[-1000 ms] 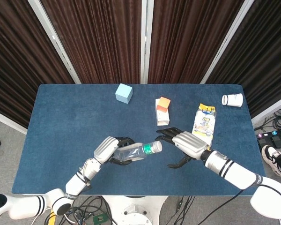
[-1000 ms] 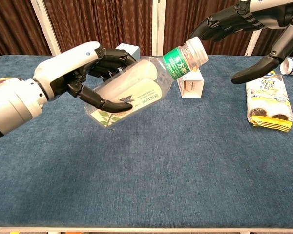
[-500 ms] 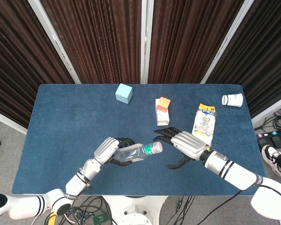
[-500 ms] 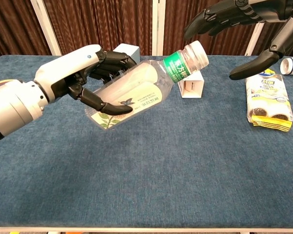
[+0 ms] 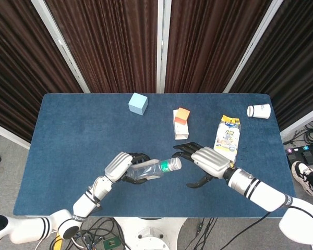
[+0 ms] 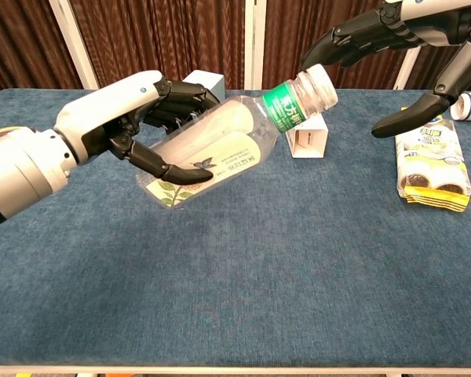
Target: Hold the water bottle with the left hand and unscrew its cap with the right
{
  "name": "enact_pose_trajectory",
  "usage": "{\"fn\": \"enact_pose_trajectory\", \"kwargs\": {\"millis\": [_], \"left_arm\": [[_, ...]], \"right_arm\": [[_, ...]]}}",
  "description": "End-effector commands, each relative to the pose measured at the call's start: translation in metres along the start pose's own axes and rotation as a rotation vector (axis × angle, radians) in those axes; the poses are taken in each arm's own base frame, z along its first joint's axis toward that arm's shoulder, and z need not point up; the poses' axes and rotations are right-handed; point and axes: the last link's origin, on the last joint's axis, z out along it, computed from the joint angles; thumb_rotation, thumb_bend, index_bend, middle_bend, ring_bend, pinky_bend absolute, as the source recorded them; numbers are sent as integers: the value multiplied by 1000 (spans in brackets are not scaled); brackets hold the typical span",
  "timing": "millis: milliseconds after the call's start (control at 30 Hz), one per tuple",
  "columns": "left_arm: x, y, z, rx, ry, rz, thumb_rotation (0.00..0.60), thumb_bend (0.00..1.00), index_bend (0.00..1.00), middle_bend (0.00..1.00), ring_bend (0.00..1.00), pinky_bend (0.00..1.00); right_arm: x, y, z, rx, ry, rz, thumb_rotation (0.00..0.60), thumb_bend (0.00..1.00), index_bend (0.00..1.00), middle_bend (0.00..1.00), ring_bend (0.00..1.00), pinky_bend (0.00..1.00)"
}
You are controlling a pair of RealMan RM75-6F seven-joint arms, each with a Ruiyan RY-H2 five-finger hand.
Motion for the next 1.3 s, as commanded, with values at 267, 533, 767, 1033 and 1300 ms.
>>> {"fn": "enact_pose_trajectory", "kwargs": {"millis": [267,533,767,1033,1300], "left_arm": [[0,1,0,-4,1,-2,600,476,566,578,495,629],[-1,4,0,-17,-1,-9,600,475,566,578,495,629],[1,5,0,-13,6,-19,600,475,565,578,494,629],[2,5,0,-12,9,-36,600,476,566,578,495,629],[3,5,-2,-12,15,-40,600,475,565,578,495,629]], "right_arm": [[2,-2,-1,12,20,-6,496,119,177,35,0,0],[5,2,6,20,101,-26,600,199,185,54,0,0],[1,-1,13,35,131,-35,600,227,277,88,0,0],[-1,0,17,31,154,-56,600,237,309,101,0,0],[-1,1,17,17,169,-66,600,236,315,106,0,0]]}}
